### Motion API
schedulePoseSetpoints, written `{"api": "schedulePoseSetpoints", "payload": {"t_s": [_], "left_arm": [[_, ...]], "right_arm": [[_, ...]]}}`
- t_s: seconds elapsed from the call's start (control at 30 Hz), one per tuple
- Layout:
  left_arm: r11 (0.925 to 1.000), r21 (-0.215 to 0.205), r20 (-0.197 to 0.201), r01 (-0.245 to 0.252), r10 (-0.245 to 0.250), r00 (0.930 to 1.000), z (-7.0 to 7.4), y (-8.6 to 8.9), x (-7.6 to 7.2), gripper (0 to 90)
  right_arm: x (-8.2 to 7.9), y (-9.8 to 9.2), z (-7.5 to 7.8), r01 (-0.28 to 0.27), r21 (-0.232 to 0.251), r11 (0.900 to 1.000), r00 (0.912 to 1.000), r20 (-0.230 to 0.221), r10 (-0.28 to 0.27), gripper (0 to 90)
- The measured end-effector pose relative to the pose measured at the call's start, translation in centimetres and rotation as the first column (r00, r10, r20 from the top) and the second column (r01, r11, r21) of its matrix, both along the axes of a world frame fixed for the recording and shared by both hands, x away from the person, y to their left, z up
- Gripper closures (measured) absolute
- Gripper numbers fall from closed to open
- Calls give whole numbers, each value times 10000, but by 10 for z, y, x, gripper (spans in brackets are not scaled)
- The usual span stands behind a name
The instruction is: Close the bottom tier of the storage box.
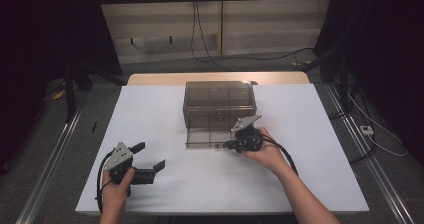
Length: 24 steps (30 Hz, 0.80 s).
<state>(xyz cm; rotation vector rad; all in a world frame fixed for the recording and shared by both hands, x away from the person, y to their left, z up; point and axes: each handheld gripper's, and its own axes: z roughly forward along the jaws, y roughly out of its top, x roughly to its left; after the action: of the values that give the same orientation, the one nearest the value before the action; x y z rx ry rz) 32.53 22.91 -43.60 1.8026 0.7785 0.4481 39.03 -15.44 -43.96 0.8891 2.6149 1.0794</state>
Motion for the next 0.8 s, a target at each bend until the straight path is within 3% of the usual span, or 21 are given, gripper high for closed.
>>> {"api": "schedulePoseSetpoints", "payload": {"t_s": [0.8], "left_arm": [[10000, -36, -35, -9, 9, 10000, -1, 0, 0, 27]], "right_arm": [[9, -1, 1, 273, -47, 9996, 9994, 233, -272, 900]]}}
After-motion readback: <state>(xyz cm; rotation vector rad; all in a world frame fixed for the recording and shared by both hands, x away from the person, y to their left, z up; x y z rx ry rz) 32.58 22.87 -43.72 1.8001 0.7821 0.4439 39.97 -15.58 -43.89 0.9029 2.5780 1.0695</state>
